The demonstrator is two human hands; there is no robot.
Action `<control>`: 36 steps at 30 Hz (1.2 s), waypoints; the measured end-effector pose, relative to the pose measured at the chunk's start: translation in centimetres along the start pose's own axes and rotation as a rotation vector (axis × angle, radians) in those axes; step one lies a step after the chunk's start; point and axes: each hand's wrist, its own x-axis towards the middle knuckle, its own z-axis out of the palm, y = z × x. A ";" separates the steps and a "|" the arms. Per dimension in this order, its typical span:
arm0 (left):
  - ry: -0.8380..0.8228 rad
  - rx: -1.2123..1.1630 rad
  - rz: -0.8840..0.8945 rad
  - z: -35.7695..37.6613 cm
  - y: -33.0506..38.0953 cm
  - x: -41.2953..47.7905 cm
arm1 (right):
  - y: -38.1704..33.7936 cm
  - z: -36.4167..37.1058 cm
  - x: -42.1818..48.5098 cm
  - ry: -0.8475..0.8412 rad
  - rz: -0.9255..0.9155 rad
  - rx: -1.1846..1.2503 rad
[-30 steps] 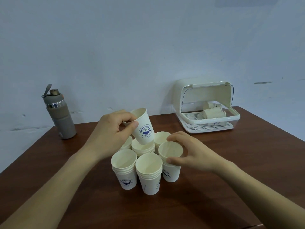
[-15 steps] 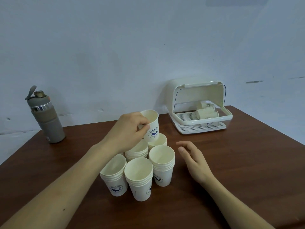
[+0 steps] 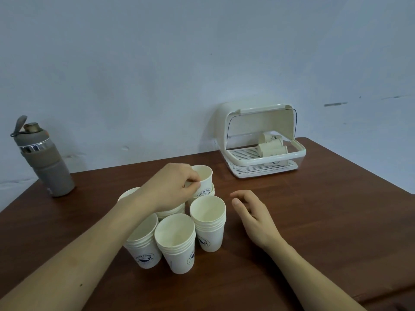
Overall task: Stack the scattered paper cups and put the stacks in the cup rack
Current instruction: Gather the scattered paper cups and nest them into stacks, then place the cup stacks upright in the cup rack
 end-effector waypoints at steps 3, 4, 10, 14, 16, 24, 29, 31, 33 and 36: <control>-0.040 -0.024 -0.030 0.2 0.2 -0.2 | -0.1 0.0 0.0 0.007 -0.004 -0.001; -0.037 -0.032 -0.033 0.2 0.3 -0.1 | -0.1 0.0 0.0 0.011 -0.005 0.002; -0.038 -0.028 -0.030 0.3 0.5 0.7 | -0.1 0.0 0.0 0.024 -0.012 0.001; -0.027 -0.041 -0.023 0.5 1.1 1.2 | -0.2 -0.1 0.0 0.036 0.001 -0.006; -0.014 -0.062 -0.019 0.5 1.5 1.4 | -0.1 -0.1 0.0 0.038 0.005 -0.013; 0.031 -0.069 0.031 0.8 2.8 2.6 | -0.2 -0.3 0.1 0.034 0.001 -0.012; 0.066 -0.045 0.078 0.3 3.2 4.7 | -0.1 -2.5 2.7 0.165 0.000 0.000; 0.069 -0.026 0.096 -0.1 3.4 6.2 | -0.3 -4.7 5.2 0.213 0.013 -0.027; 0.081 -0.012 0.118 -0.4 3.6 7.9 | -0.4 -7.5 8.2 0.211 0.055 -0.106; 0.088 0.011 0.148 -0.2 3.9 10.8 | 0.5 -11.3 12.4 0.222 0.123 -0.245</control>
